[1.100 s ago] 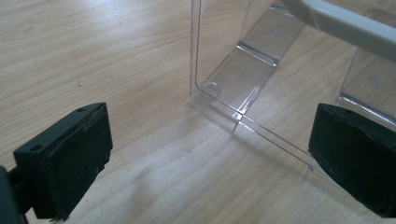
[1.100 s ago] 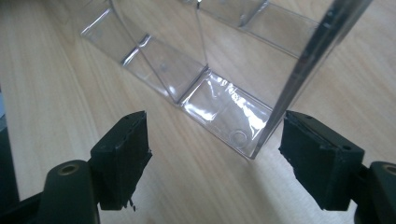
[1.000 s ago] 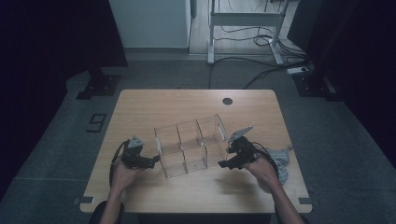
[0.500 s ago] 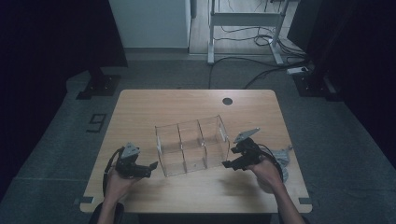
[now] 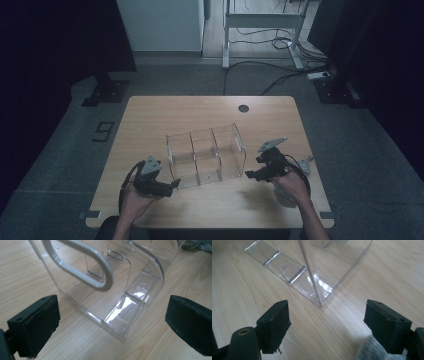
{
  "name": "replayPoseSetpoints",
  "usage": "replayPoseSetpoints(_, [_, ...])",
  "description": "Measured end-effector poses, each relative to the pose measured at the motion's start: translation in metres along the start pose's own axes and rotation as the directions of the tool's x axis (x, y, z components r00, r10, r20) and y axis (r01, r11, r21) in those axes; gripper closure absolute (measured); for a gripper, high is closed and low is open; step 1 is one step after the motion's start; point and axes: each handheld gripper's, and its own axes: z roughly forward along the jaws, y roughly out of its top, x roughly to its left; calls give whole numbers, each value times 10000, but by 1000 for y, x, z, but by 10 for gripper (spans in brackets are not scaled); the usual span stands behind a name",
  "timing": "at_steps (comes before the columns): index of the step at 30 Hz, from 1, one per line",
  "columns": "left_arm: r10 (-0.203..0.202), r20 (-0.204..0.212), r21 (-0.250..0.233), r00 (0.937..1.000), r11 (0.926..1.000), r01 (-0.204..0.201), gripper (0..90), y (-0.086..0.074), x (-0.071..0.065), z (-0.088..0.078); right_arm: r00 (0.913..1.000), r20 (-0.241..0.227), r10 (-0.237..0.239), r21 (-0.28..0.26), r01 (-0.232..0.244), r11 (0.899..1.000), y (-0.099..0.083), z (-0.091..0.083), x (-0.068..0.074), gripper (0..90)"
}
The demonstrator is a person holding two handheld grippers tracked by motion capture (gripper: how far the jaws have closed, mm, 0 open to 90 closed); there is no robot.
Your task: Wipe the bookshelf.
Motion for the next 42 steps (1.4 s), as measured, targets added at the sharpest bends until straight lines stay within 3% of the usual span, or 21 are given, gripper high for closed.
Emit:
replayPoseSetpoints(3, [-104,-487,203,9988,9997,114,17,4,-2,7,9994,331,49,-51,-48,10000,-1,-7,-3,195])
replayPoseSetpoints(6, [-292,-981,281,9947,9991,321,91,5,-1,12,9969,781,81,-33,-78,10000,-2,-14,-6,194])
replayPoseSetpoints(9, [-447,-1216,327,9916,9983,490,166,5,2,13,9945,1029,207,-5,-208,9998,-6,-21,-9,189])
replayPoseSetpoints(20, [-287,-1343,514,9905,9980,359,390,4,10,9,9812,1789,728,199,-776,9968,-27,-37,-25,173])
replayPoseSetpoints(25, [-487,-1438,623,9884,9964,581,488,2,20,10,9736,2024,1058,251,-1132,9933,-36,-38,-31,169])
replayPoseSetpoints(33, [-741,-1725,583,9822,9946,853,578,3,33,12,9652,2329,1193,852,-1424,9861,-52,-29,-41,127])
replayPoseSetpoints(39, [-834,-1856,584,9791,9937,957,622,3,41,15,9607,2370,1444,1409,-1810,9733,-63,-17,-49,124])
replayPoseSetpoints(42, [-825,-1903,564,9783,9939,947,627,3,43,17,9527,2542,1666,1659,-2127,9629,-67,-11,-53,146])
